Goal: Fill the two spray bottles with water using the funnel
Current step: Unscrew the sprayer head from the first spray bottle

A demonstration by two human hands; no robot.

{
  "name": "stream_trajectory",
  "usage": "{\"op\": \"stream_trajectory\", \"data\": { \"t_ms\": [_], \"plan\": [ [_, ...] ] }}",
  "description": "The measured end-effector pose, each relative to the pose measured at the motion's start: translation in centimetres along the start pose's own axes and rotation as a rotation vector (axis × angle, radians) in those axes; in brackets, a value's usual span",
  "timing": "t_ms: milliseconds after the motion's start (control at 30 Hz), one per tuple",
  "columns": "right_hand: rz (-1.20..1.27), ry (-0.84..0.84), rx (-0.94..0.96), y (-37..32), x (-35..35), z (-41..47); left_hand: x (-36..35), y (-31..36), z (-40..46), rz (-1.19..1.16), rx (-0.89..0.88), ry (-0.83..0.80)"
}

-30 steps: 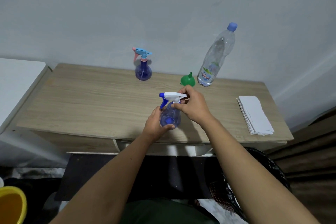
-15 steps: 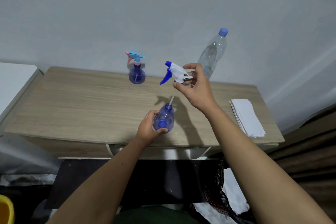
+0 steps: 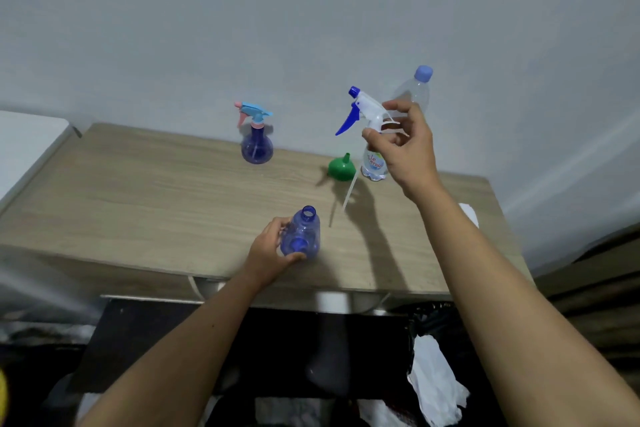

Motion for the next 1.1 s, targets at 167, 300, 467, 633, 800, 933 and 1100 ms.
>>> {"op": "stream_trajectory", "data": {
  "t_ms": [167, 300, 467, 633, 800, 933, 1100],
  "plan": [
    [-0.045, -0.125, -0.118, 6.5, -2.7, -2.1, -0.3, 0.4, -0.3, 0.082, -0.006, 0.025],
    [-0.112, -0.218, -0.274, 13.3, -5.9, -5.1, -0.3, 0.7, -0.6, 0.017, 0.006, 0.041],
    [-0.237, -0.293, -0.376, 18.4, -8.6, -8.0, -0.1, 1.0, -0.8, 0.001, -0.010, 0.040],
    [-0.286, -0.333, -0.355, 21.0, -10.4, -9.6, -0.3, 0.9, -0.8, -0.025, 0.002, 0.057],
    [-0.284, -0.289, -0.346, 20.6, -10.7, -9.6, -0.3, 1.1, -0.9, -0.035, -0.019, 0.048],
    [-0.271, -0.285, -0.353, 21.1, -10.5, -10.0, -0.3, 1.5, -1.1, -0.037, -0.016, 0.045],
    [-0.246, -0.231, -0.366, 21.0, -9.6, -9.5, -0.3, 1.8, -1.2, -0.033, 0.001, 0.042]
  ]
}}
Point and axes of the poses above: each hand's wrist, its own z-axis towards the middle knuckle, its own x-axis out of the back of the hand, y = z × x, the point moved 3 cm from there along z, towards the middle knuckle, and after that the axes turned 14 degrees about -z, right-handed, at the moved point
